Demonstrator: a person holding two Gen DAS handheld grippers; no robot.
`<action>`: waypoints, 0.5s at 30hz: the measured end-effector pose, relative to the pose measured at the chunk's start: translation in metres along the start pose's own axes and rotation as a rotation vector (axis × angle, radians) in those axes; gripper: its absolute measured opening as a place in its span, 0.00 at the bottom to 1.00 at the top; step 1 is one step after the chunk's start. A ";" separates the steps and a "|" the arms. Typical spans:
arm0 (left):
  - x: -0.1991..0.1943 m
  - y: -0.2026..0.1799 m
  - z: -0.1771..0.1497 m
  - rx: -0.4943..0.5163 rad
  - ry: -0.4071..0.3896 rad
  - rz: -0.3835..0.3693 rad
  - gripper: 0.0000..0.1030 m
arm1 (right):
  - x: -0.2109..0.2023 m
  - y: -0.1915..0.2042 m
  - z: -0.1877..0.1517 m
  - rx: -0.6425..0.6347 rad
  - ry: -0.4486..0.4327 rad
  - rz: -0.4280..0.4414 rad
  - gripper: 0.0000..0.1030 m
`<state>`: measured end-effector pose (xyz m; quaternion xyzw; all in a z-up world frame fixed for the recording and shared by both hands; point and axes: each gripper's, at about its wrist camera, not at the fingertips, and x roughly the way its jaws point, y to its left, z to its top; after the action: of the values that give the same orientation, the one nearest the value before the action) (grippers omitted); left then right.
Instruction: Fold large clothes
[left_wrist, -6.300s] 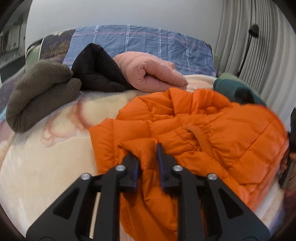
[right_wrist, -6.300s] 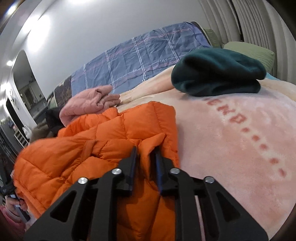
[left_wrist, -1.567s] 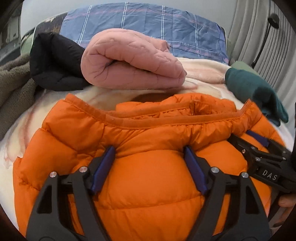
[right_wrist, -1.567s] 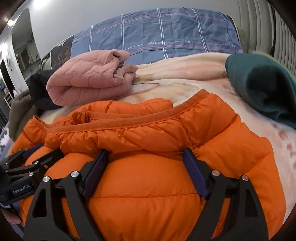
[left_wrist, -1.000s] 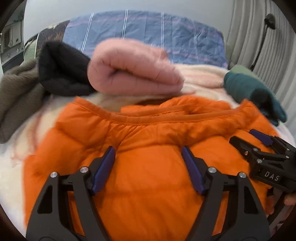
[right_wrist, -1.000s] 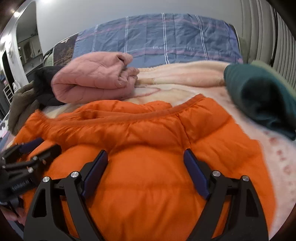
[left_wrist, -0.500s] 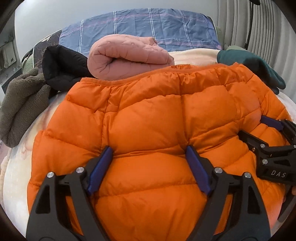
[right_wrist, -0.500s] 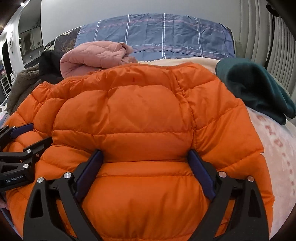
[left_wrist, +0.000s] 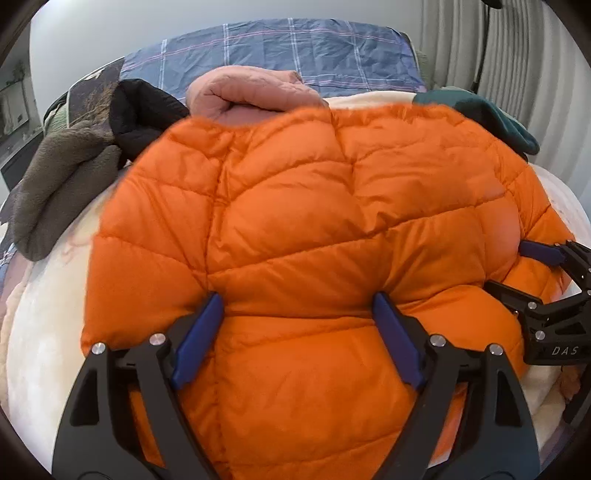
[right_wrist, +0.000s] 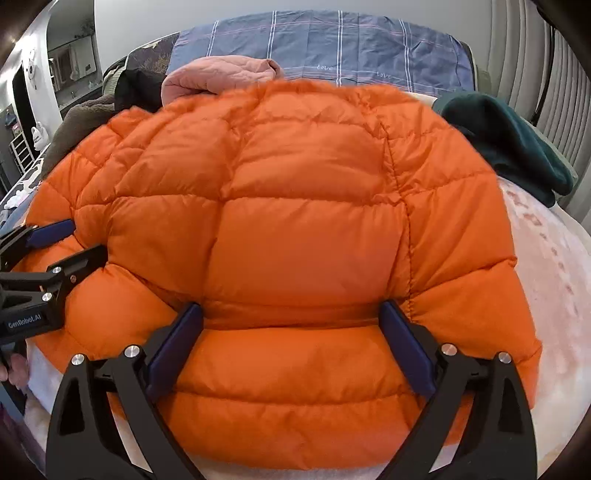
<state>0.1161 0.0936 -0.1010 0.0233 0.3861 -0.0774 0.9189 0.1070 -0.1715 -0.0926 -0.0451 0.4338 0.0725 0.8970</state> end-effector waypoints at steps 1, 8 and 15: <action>-0.006 0.000 0.001 -0.008 0.000 -0.012 0.81 | -0.009 -0.002 0.003 0.004 -0.007 0.002 0.93; -0.038 0.006 0.064 0.000 -0.151 -0.021 0.81 | -0.040 -0.035 0.074 0.050 -0.186 0.002 0.93; 0.039 0.034 0.127 -0.096 -0.056 0.032 0.81 | 0.005 -0.065 0.137 0.100 -0.213 0.043 0.93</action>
<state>0.2380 0.1090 -0.0403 -0.0167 0.3630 -0.0449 0.9306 0.2270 -0.2152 -0.0105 0.0169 0.3401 0.0746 0.9373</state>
